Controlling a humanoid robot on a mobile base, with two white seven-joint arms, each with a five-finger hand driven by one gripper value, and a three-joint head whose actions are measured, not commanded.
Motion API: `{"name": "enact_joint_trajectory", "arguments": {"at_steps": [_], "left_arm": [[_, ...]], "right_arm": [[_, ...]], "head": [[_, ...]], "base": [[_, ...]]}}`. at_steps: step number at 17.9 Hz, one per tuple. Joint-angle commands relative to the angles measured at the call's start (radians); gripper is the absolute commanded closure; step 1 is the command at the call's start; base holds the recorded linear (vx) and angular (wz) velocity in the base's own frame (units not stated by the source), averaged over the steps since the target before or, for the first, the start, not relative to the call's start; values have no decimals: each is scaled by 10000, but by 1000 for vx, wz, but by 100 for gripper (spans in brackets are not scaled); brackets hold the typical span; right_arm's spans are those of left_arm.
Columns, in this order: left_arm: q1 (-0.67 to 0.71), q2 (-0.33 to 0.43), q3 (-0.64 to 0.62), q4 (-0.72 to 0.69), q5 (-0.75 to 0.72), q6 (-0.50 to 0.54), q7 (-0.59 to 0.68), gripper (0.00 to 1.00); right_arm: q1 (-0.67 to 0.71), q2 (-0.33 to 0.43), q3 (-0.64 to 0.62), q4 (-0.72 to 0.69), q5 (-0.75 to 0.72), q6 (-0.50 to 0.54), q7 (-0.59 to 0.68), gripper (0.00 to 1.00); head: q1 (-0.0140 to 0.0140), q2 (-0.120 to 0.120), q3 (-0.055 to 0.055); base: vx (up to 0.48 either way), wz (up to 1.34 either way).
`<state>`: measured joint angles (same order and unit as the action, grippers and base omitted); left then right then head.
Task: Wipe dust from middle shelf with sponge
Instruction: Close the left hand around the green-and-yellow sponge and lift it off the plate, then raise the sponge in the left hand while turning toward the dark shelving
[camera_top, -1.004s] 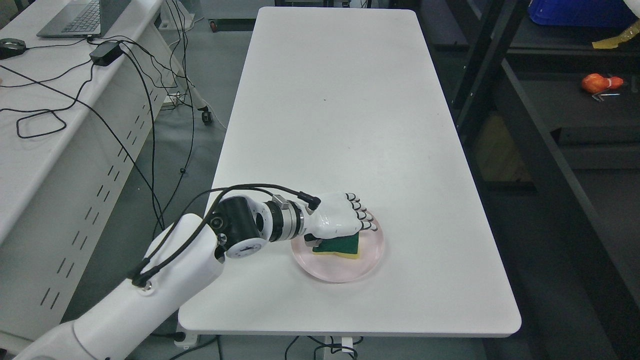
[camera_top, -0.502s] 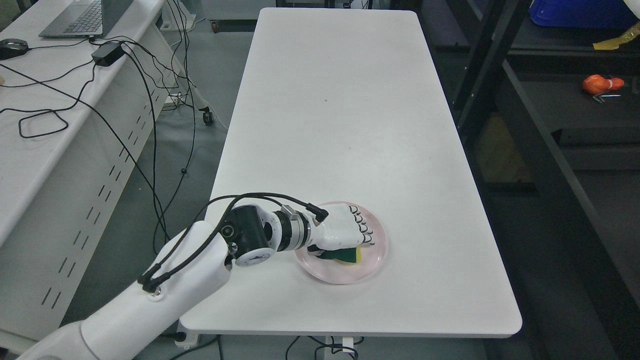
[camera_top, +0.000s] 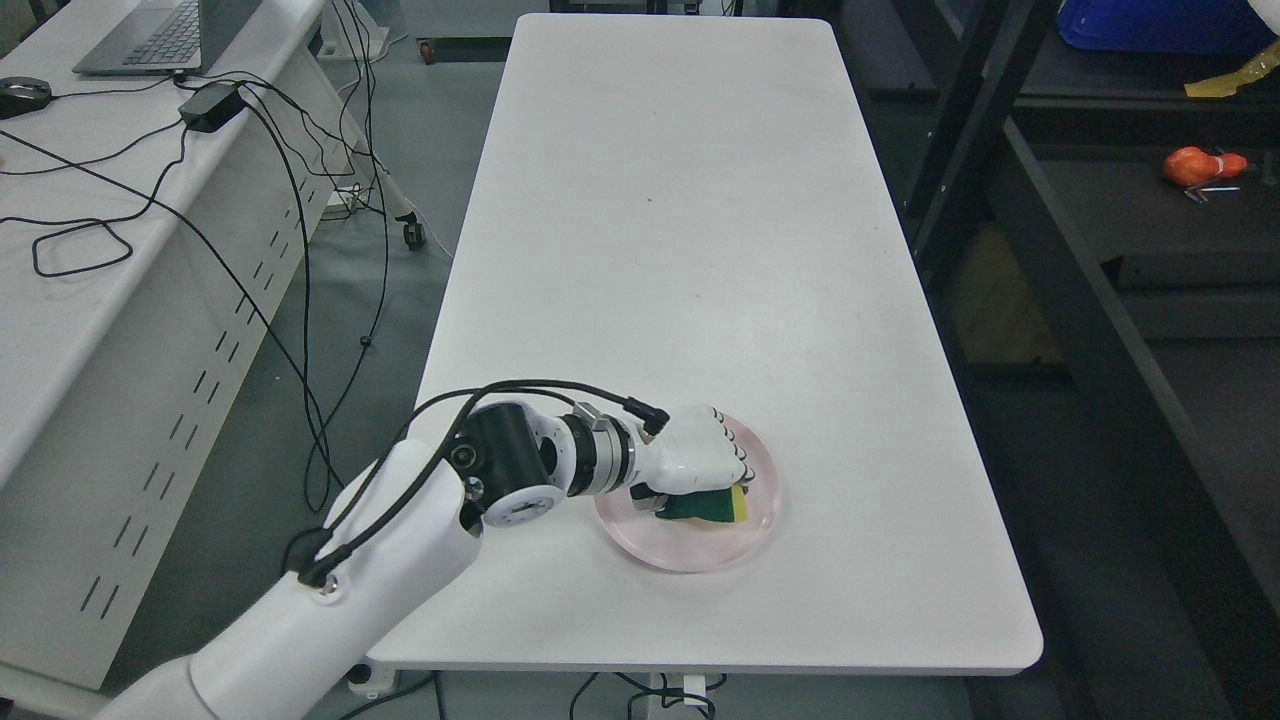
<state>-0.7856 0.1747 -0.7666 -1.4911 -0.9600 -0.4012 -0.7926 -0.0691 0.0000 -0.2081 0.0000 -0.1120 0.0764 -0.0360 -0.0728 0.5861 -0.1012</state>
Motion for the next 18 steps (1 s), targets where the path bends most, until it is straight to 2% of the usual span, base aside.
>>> {"name": "enact_joint_trajectory", "arguments": {"at_steps": [1, 3, 5, 7, 9, 13, 18], "left_arm": [[1180, -1331, 2524, -213, 43, -7, -142, 61], [1580, -1531, 3107, -244, 89, -53, -143, 67], [1689, -1572, 3996, -244, 440, -603, -142, 77], [1689, -1572, 4779, -244, 1220, -1002, -158, 87], [1628, -1572, 5255, -259, 2170, -1142, -127, 93], [1582, -1572, 6406, -551, 3873, -1127, 194, 93], [1750, -1572, 7451, -444, 7398, -501, 1571, 92]], "right_arm": [[0, -175, -6, -175, 0, 3, -8, 0], [0, -175, -6, -175, 0, 3, -8, 0], [0, -175, -6, -175, 0, 3, -8, 0], [0, -175, -5, -175, 0, 3, -8, 0], [0, -175, -6, -175, 0, 3, -8, 0], [0, -175, -5, -175, 0, 3, -8, 0], [0, -175, -6, -175, 0, 3, -8, 0]], "head": [[0, 0, 0], [0, 0, 0], [0, 0, 0], [0, 0, 0], [0, 0, 0], [0, 1, 0], [0, 0, 0]], "base": [[0, 0], [0, 0], [0, -5], [0, -5], [0, 0], [0, 0], [0, 0]]}}
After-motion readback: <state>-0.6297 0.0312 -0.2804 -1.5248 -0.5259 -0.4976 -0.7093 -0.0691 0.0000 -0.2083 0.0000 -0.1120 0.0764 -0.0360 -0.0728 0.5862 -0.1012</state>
